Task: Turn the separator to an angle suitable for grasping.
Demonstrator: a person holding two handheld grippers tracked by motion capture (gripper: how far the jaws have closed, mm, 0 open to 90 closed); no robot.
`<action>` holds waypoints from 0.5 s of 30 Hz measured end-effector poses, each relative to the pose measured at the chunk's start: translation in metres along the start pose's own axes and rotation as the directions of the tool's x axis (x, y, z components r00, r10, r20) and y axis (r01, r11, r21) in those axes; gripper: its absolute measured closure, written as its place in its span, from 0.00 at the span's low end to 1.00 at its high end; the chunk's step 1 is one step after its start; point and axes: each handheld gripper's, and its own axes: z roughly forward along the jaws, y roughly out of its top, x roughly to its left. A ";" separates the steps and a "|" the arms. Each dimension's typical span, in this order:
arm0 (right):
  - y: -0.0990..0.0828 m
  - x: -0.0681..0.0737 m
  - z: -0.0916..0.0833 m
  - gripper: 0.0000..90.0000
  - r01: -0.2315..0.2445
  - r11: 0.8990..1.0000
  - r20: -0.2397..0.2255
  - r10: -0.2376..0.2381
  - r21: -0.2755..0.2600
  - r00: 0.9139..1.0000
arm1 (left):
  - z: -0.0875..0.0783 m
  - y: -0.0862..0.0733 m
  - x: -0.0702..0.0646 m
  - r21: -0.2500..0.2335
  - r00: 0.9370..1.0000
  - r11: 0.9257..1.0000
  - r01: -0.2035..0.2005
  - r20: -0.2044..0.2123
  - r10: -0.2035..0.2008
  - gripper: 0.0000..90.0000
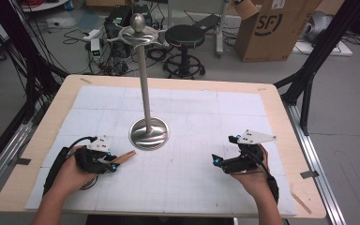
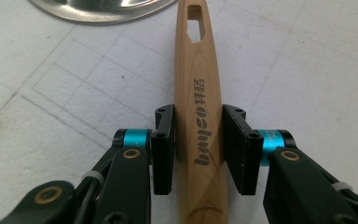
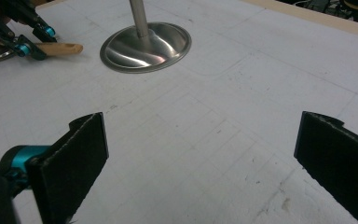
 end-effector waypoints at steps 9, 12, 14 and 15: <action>-0.001 0.000 -0.001 0.02 -0.001 1.000 0.000 0.001 0.000 1.000 | 0.001 0.003 -0.003 0.012 1.000 0.999 -0.031 0.003 0.031 0.75; -0.001 0.001 -0.001 0.02 -0.005 1.000 -0.002 0.005 -0.002 1.000 | 0.002 0.004 -0.003 0.011 0.999 0.999 -0.031 0.022 0.031 0.75; -0.001 0.000 -0.001 0.02 -0.002 1.000 -0.003 0.002 -0.001 1.000 | 0.002 0.005 -0.004 0.006 0.999 1.000 -0.028 0.033 0.028 0.75; -0.001 0.000 -0.001 0.02 -0.006 1.000 -0.004 0.006 0.000 1.000 | 0.003 0.006 -0.005 0.009 0.999 1.000 -0.029 0.041 0.029 0.75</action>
